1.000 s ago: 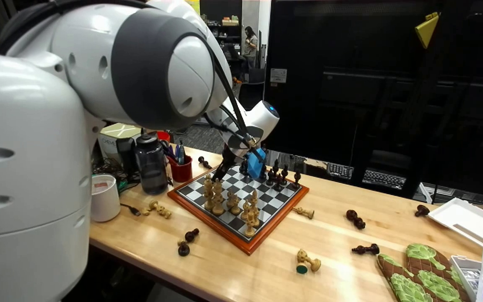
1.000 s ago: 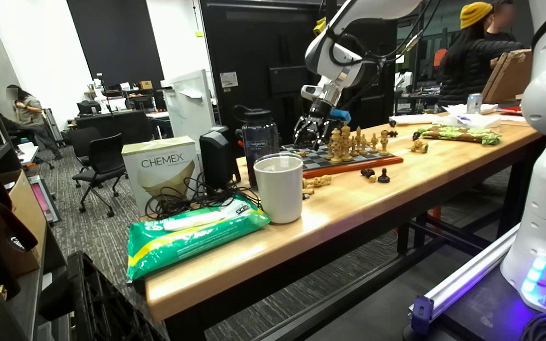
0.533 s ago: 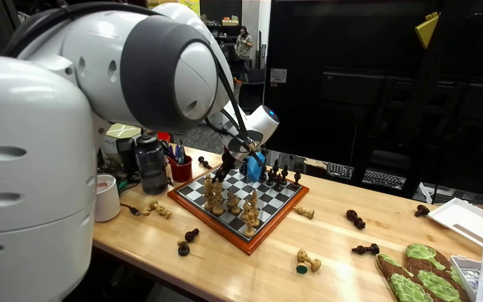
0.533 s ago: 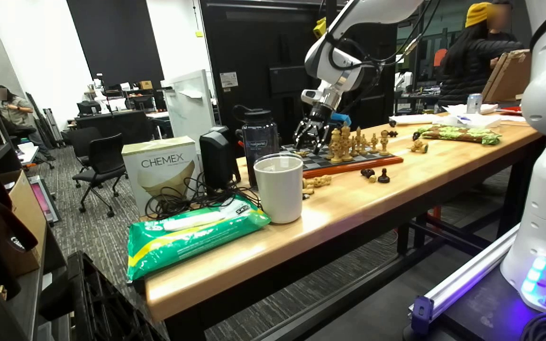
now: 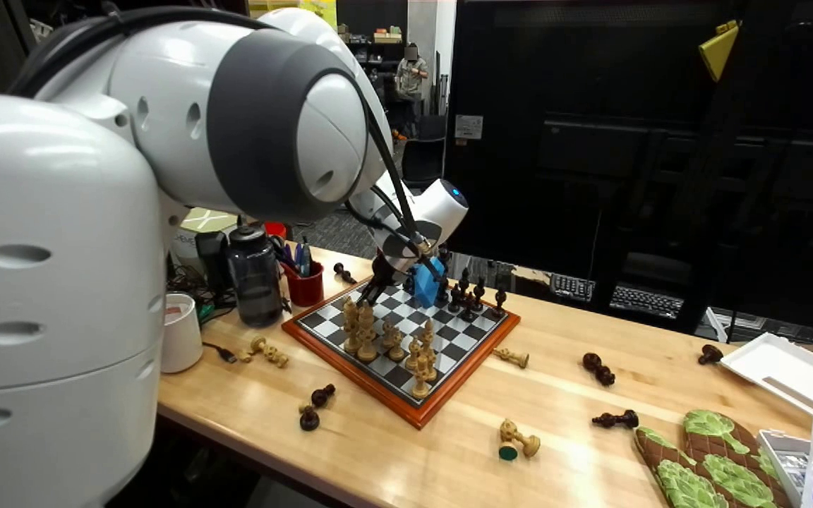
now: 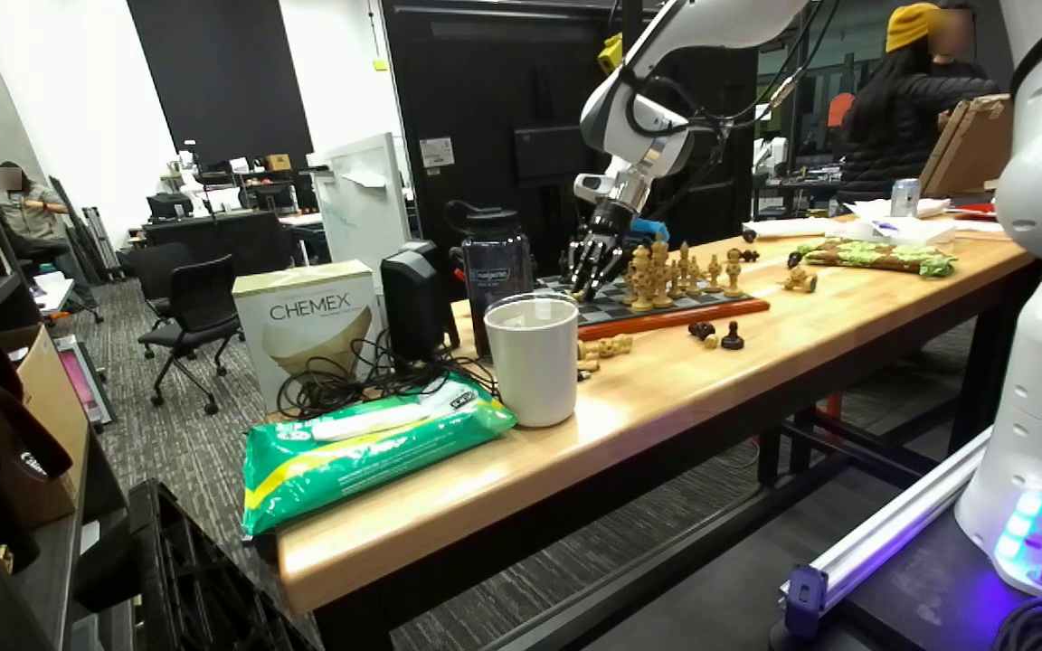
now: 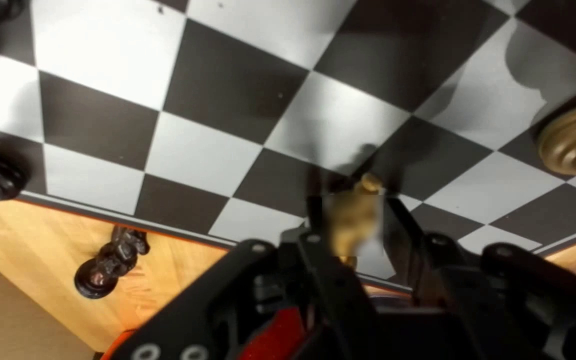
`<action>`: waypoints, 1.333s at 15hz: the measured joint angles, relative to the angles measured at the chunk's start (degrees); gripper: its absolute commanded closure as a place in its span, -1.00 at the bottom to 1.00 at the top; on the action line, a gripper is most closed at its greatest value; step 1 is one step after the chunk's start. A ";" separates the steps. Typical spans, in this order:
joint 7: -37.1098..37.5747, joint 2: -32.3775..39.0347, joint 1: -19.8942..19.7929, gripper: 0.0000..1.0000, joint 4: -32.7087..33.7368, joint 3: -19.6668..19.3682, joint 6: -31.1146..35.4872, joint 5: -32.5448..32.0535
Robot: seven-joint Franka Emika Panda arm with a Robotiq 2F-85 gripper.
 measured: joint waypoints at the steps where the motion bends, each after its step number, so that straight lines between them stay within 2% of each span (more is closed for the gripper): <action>1: 0.00 0.00 0.05 0.91 0.03 0.00 0.00 0.00; 6: 0.37 -0.13 1.21 0.88 0.50 -0.01 0.08 -2.00; 9: 3.33 -0.57 2.82 0.88 1.18 -0.04 0.44 -7.16; 13: 12.64 -2.30 5.83 0.88 1.90 -0.31 1.04 -19.89; 20: 33.95 -5.43 12.45 0.88 3.21 -0.55 -1.36 -48.86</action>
